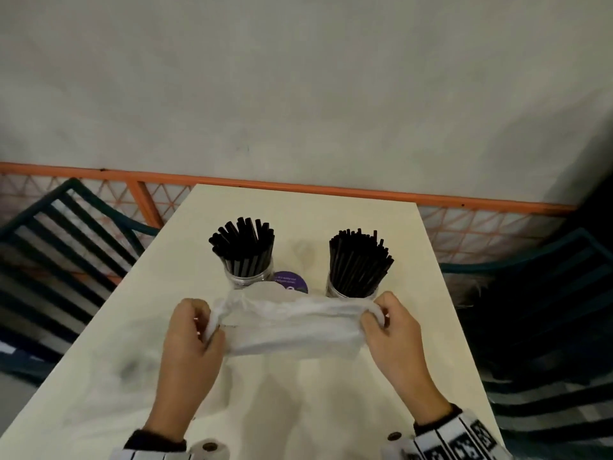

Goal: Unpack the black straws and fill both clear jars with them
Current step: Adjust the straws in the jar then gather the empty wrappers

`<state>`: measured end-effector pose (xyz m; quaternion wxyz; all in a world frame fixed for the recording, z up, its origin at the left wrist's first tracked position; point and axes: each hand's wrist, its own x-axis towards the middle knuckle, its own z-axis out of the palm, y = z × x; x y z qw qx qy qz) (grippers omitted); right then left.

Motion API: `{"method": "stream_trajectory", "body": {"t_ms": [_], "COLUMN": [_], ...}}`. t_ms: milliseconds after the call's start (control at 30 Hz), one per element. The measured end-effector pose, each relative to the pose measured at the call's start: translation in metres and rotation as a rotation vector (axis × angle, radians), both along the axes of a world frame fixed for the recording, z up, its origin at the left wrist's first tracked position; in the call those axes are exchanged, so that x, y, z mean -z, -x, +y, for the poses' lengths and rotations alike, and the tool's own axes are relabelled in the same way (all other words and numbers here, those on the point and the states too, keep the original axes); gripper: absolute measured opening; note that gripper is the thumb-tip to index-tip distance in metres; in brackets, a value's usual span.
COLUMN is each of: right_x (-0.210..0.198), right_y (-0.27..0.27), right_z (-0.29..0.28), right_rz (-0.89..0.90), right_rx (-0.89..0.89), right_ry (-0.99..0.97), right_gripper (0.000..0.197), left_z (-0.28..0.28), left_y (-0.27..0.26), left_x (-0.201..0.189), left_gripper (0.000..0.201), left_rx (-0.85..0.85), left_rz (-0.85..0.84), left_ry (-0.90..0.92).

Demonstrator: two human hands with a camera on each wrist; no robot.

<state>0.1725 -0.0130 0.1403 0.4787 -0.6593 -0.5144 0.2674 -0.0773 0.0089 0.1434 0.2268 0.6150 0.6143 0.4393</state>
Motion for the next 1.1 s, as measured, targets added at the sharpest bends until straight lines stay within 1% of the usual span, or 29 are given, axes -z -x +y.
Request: {"method": "stream_trajectory", "body": {"t_ms": [33, 67, 100, 133, 167, 200, 233, 267, 333, 367, 433, 467, 500, 533, 567, 600, 633, 667, 733, 767, 800, 833, 867, 900, 933, 967, 1000, 1033, 1100], "right_x": [0.004, 0.006, 0.007, 0.009, 0.012, 0.013, 0.014, 0.015, 0.016, 0.017, 0.016, 0.014, 0.012, 0.011, 0.012, 0.013, 0.014, 0.015, 0.018, 0.018, 0.017, 0.015, 0.012, 0.01, 0.01, 0.011, 0.011, 0.011, 0.013], "right_y": [0.003, 0.005, 0.006, 0.007, 0.006, 0.005, 0.004, 0.004, 0.004, 0.006, 0.016, 0.024, 0.033, 0.041, 0.048, 0.054, 0.059, 0.064, 0.076, 0.082, 0.087, 0.092, 0.097, 0.102, 0.104, 0.106, 0.109, 0.112, 0.121], "right_z": [-0.001, -0.003, -0.006, -0.008, -0.01, -0.012, -0.014, -0.015, -0.015, -0.015, -0.014, -0.014, -0.012, -0.012, -0.011, -0.01, -0.009, -0.008, -0.006, -0.004, -0.003, -0.003, -0.004, -0.005, -0.007, -0.008, -0.008, -0.008, -0.007], "right_rz": [0.085, 0.208, 0.356, 0.513, 0.658, 0.754, 0.805, 0.816, 0.807, 0.807, 0.794, 0.761, 0.694, 0.562, 0.376, 0.19, 0.062, -0.008, -0.046, -0.037, -0.001, 0.078, 0.196, 0.309, 0.371, 0.373, 0.352, 0.315, 0.225], "right_rx": [-0.048, -0.127, -0.209, -0.284, -0.347, -0.404, -0.454, -0.501, -0.534, -0.546, -0.54, -0.517, -0.483, -0.432, -0.346, -0.244, -0.143, -0.064, -0.021, -0.035, -0.083, -0.157, -0.25, -0.335, -0.392, -0.434, -0.452, -0.449, -0.424], "right_ry": [0.072, 0.161, 0.256, 0.334, 0.389, 0.412, 0.421, 0.415, 0.405, 0.403, 0.395, 0.382, 0.354, 0.299, 0.206, 0.095, 0.0, -0.062, -0.088, -0.062, -0.024, 0.049, 0.137, 0.225, 0.272, 0.282, 0.269, 0.25, 0.207], "right_gripper": [0.023, 0.01, 0.005, 0.014, 0.022, 0.029, 0.033, 0.033, 0.035, 0.036, 0.037, 0.031, 0.019, 0.012, 0.019, 0.027, 0.032, 0.04, 0.054, 0.053, 0.048, 0.037, 0.022, 0.01, 0.008, 0.009, 0.01, 0.01, 0.01], "left_z": [-0.006, -0.013, -0.017, -0.022, -0.025, -0.028, -0.03, -0.031, -0.033, -0.033, -0.032, -0.031, -0.031, -0.031, -0.03, -0.028, -0.027, -0.025, -0.022, -0.021, -0.018, -0.017, -0.017, -0.017, -0.017, -0.019, -0.019, -0.018, -0.014], "left_y": [0.001, 0.002, 0.005, 0.008, 0.012, 0.016, 0.021, 0.025, 0.036, 0.04, 0.047, 0.05, 0.053, 0.056, 0.06, 0.066, 0.073, 0.079, 0.092, 0.098, 0.104, 0.112, 0.119, 0.127, 0.133, 0.138, 0.145, 0.153, 0.167], "left_x": [0.005, 0.007, 0.008, 0.008, 0.006, 0.005, 0.004, 0.002, 0.002, 0.002, 0.0, -0.001, -0.004, -0.007, -0.009, -0.01, -0.012, -0.013, -0.013, -0.011, -0.009, -0.006, -0.006, -0.007, -0.01, -0.015, -0.018, -0.018, -0.018], "left_gripper": [0.027, 0.022, 0.018, 0.018, 0.024, 0.031, 0.035, 0.041, 0.058, 0.065, 0.065, 0.06, 0.052, 0.04, 0.028, 0.023, 0.03, 0.036, 0.04, 0.043, 0.045, 0.044, 0.039, 0.029, 0.016, 0.007, 0.015, 0.025, 0.038], "left_rx": [0.033, 0.081, 0.137, 0.203, 0.268, 0.313, 0.338, 0.357, 0.387, 0.395, 0.379, 0.367, 0.357, 0.343, 0.31, 0.236, 0.13, 0.026, -0.083, -0.082, -0.046, 0.02, 0.107, 0.206, 0.308, 0.407, 0.487, 0.548, 0.554], "left_rz": [-0.062, -0.132, -0.211, -0.308, -0.415, -0.528, -0.628, -0.694, -0.703, -0.657, -0.544, -0.494, -0.438, -0.365, -0.263, -0.143, -0.019, 0.078, 0.15, 0.147, 0.129, 0.103, 0.056, -0.017, -0.122, -0.231, -0.309, -0.352, -0.349], "left_ry": [0.09, 0.176, 0.256, 0.342, 0.422, 0.491, 0.535, 0.554, 0.529, 0.497, 0.43, 0.408, 0.382, 0.338, 0.259, 0.155, 0.045, -0.04, -0.087, -0.059, -0.005, 0.059, 0.125, 0.195, 0.279, 0.375, 0.441, 0.477, 0.461]}}
